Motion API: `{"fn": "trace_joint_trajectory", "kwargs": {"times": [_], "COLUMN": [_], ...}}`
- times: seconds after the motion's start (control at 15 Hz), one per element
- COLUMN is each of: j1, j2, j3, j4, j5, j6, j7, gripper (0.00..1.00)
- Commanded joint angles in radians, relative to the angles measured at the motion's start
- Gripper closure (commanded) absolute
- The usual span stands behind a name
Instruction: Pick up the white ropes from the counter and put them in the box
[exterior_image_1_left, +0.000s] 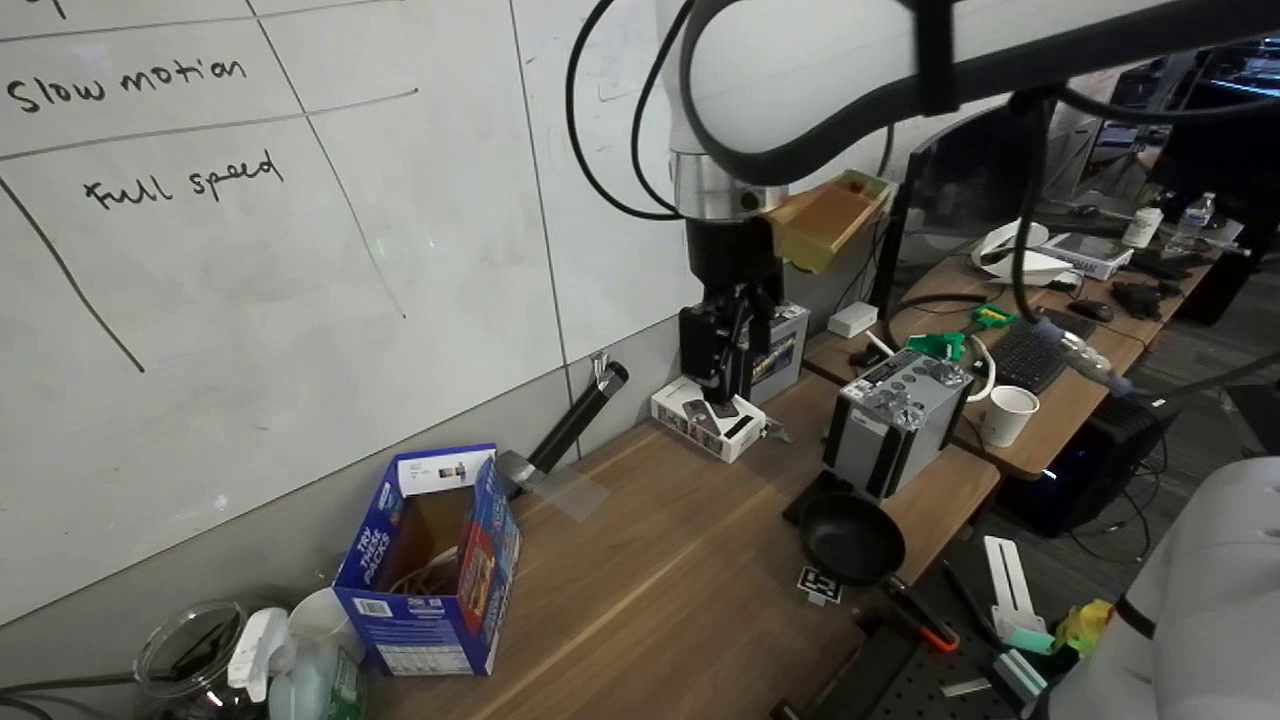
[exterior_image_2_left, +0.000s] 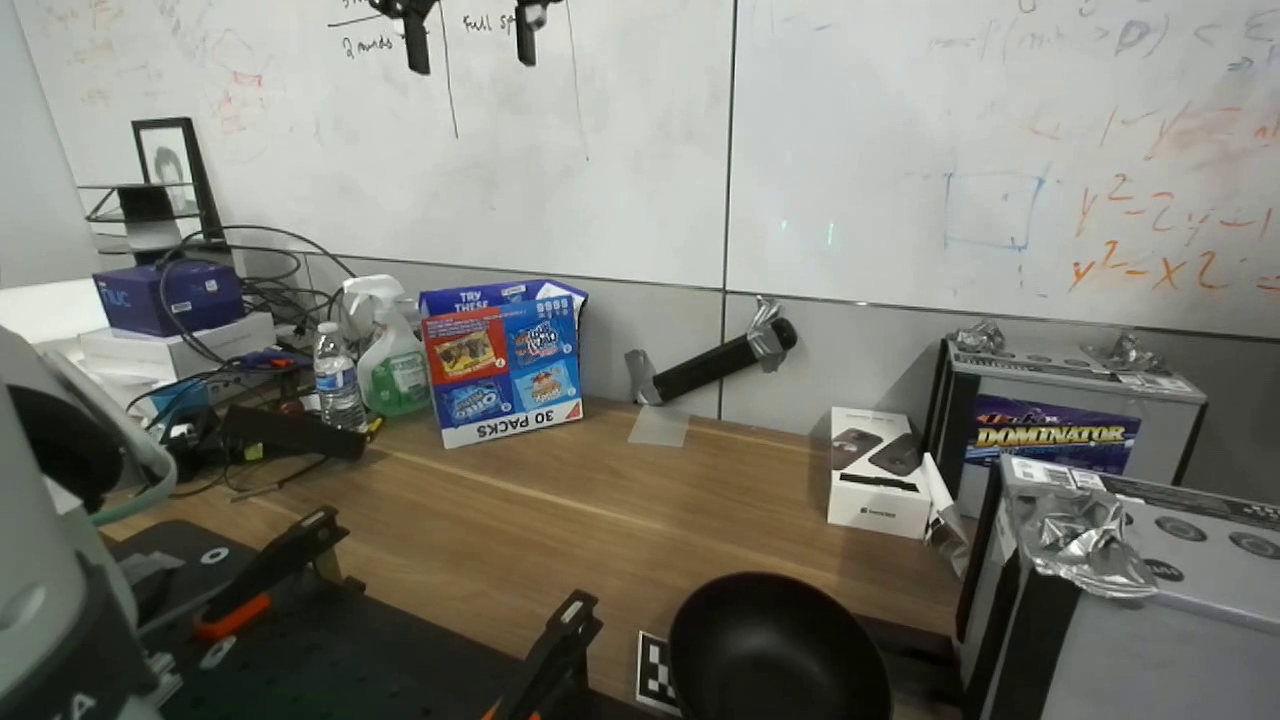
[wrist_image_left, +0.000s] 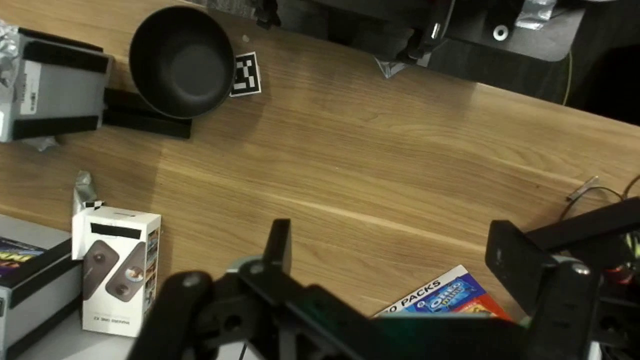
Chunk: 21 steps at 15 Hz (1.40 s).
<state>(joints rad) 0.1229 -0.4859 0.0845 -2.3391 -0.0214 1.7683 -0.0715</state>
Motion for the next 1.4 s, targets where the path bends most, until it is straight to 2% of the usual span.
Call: {"fn": "trace_joint_trajectory", "kwargs": {"times": [0.0, 0.47, 0.93, 1.07, 1.13, 1.33], "j1": [-0.023, -0.059, -0.067, -0.075, -0.062, -0.064], "j2": [-0.134, -0.220, -0.252, -0.246, -0.217, -0.217], "j3": [-0.021, -0.013, -0.009, 0.008, -0.011, -0.003], "j4": [-0.105, -0.206, -0.236, -0.242, -0.223, -0.234], "j5": [0.058, 0.044, 0.032, 0.005, 0.030, 0.022], "j6": [0.084, 0.185, 0.163, 0.150, 0.153, 0.152], "j7": [0.084, 0.171, 0.182, 0.191, 0.170, 0.175], "gripper": [0.00, 0.00, 0.00, 0.00, 0.00, 0.00]}}
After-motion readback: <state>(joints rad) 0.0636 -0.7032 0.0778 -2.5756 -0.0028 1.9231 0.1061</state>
